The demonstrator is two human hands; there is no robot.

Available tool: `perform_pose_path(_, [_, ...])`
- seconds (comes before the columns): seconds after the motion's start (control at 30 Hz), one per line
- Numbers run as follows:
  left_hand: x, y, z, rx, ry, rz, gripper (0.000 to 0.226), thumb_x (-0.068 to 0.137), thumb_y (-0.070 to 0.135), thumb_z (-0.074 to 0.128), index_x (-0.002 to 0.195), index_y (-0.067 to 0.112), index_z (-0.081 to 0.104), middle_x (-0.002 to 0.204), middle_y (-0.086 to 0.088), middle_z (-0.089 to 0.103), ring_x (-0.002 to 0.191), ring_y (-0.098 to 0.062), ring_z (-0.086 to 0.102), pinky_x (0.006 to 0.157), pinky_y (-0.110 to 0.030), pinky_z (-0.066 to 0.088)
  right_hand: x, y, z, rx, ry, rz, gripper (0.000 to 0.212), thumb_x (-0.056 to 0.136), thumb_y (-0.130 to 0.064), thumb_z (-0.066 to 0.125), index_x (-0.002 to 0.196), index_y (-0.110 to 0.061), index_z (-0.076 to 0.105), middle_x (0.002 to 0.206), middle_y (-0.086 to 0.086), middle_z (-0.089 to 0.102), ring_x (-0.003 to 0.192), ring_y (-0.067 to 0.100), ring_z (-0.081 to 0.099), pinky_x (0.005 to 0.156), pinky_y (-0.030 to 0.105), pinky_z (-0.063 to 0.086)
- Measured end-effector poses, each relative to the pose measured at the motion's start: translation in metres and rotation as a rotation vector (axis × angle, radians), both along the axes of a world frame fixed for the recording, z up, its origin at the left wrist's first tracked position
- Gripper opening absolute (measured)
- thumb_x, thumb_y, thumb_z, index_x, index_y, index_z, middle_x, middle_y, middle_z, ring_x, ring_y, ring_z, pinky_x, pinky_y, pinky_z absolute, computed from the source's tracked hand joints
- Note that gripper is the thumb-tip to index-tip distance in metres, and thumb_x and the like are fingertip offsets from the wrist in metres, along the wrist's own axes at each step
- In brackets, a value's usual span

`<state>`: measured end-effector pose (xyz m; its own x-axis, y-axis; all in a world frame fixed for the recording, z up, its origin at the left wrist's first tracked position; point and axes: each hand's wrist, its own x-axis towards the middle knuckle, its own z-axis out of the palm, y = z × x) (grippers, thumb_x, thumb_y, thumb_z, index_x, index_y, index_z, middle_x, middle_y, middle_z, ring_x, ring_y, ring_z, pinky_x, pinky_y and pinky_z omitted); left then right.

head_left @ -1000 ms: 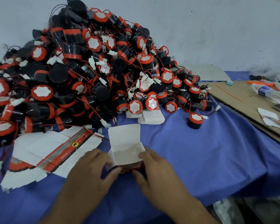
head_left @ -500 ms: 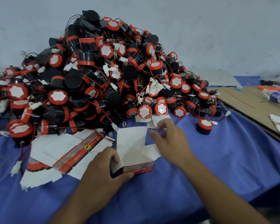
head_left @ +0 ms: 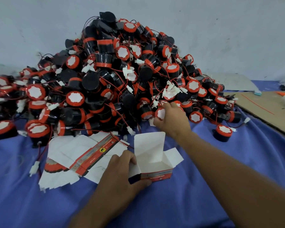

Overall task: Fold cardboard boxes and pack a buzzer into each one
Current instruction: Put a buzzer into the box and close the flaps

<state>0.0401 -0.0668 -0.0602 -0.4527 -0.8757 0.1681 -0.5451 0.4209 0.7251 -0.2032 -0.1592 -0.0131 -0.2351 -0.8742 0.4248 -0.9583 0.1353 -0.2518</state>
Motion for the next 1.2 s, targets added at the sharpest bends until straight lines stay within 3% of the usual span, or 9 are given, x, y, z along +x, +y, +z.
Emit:
perform_pose_path(0.13, [0.004,0.000,-0.001,-0.010,-0.010,0.000,0.051,0.070,0.063,0.073,0.099,0.047,0.034,0.099,0.019,0.042,0.096,0.010,0.037,0.067,-0.013,0.038,0.000,0.034,0.025,-0.193,-0.646,0.046,0.038,0.073,-0.046,0.064,0.089,-0.012,0.068,0.085,0.008,0.071,0.070,0.023,0.067,0.059,0.034,0.048])
perform_pose_path(0.27, [0.004,0.000,-0.002,-0.005,-0.007,0.015,0.054,0.069,0.060,0.076,0.100,0.047,0.034,0.100,0.018,0.041,0.095,0.012,0.037,0.067,-0.013,0.037,-0.003,0.078,0.046,-0.270,-1.452,0.233,0.028,0.084,-0.030,0.056,0.099,-0.015,0.075,0.090,0.010,0.074,0.060,0.020,0.062,0.043,0.025,0.040])
perform_pose_path(0.37, [0.004,0.001,-0.003,-0.009,-0.003,0.017,0.055,0.068,0.060,0.077,0.101,0.047,0.035,0.100,0.018,0.042,0.096,0.011,0.039,0.069,-0.014,0.038,-0.009,0.114,0.050,-0.276,-1.685,0.412,0.047,0.084,-0.025,0.048,0.124,-0.007,0.064,0.098,0.011,0.066,0.065,0.020,0.059,0.051,0.025,0.039])
perform_pose_path(0.47, [0.004,0.000,-0.004,-0.036,-0.007,0.025,0.055,0.067,0.060,0.078,0.100,0.046,0.038,0.099,0.017,0.043,0.096,0.011,0.039,0.071,-0.012,0.039,-0.013,0.140,0.050,-0.289,-1.738,0.567,0.051,0.076,-0.024,0.045,0.123,-0.012,0.061,0.108,0.011,0.062,0.074,0.023,0.055,0.056,0.028,0.035])
perform_pose_path(0.63, [0.000,-0.001,-0.005,-0.028,-0.009,0.020,0.057,0.062,0.065,0.076,0.101,0.050,0.037,0.100,0.018,0.041,0.095,0.007,0.040,0.068,-0.016,0.038,0.004,0.144,0.044,-0.252,-1.575,0.565,0.028,0.095,-0.033,0.056,0.118,-0.016,0.060,0.104,0.007,0.062,0.070,0.016,0.058,0.052,0.025,0.039])
perform_pose_path(0.77, [-0.003,-0.004,-0.009,-0.036,-0.034,0.018,0.062,0.053,0.077,0.064,0.105,0.055,0.037,0.100,0.022,0.038,0.098,0.008,0.034,0.072,-0.016,0.034,0.013,0.147,0.029,-0.098,-0.961,0.612,0.037,0.090,-0.024,0.070,0.126,-0.032,0.063,0.111,-0.012,0.068,0.090,0.011,0.066,0.075,0.023,0.054])
perform_pose_path(0.87, [-0.002,-0.009,-0.011,-0.070,-0.096,0.022,0.065,0.050,0.082,0.061,0.105,0.058,0.034,0.098,0.022,0.035,0.093,0.005,0.031,0.070,-0.015,0.029,0.009,0.149,0.019,0.100,-0.611,0.644,0.050,0.089,-0.025,0.078,0.132,-0.032,0.054,0.123,-0.013,0.062,0.115,0.014,0.062,0.094,0.030,0.053])
perform_pose_path(0.97, [0.002,-0.013,-0.013,-0.093,-0.106,-0.001,0.068,0.053,0.085,0.065,0.107,0.057,0.036,0.096,0.023,0.033,0.096,0.015,0.024,0.069,-0.016,0.029,0.010,0.147,0.011,0.074,-0.224,0.612,0.042,0.091,-0.026,0.075,0.129,-0.029,0.057,0.135,-0.016,0.053,0.126,0.006,0.050,0.105,0.022,0.042])
perform_pose_path(1.2, [0.006,-0.010,-0.010,-0.126,-0.129,-0.019,0.059,0.061,0.090,0.048,0.109,0.058,0.033,0.100,0.025,0.033,0.100,0.017,0.022,0.078,-0.012,0.027,0.020,0.147,0.009,0.108,-0.097,0.585,0.034,0.092,-0.024,0.073,0.125,-0.027,0.066,0.141,-0.012,0.049,0.123,0.013,0.049,0.102,0.015,0.039])
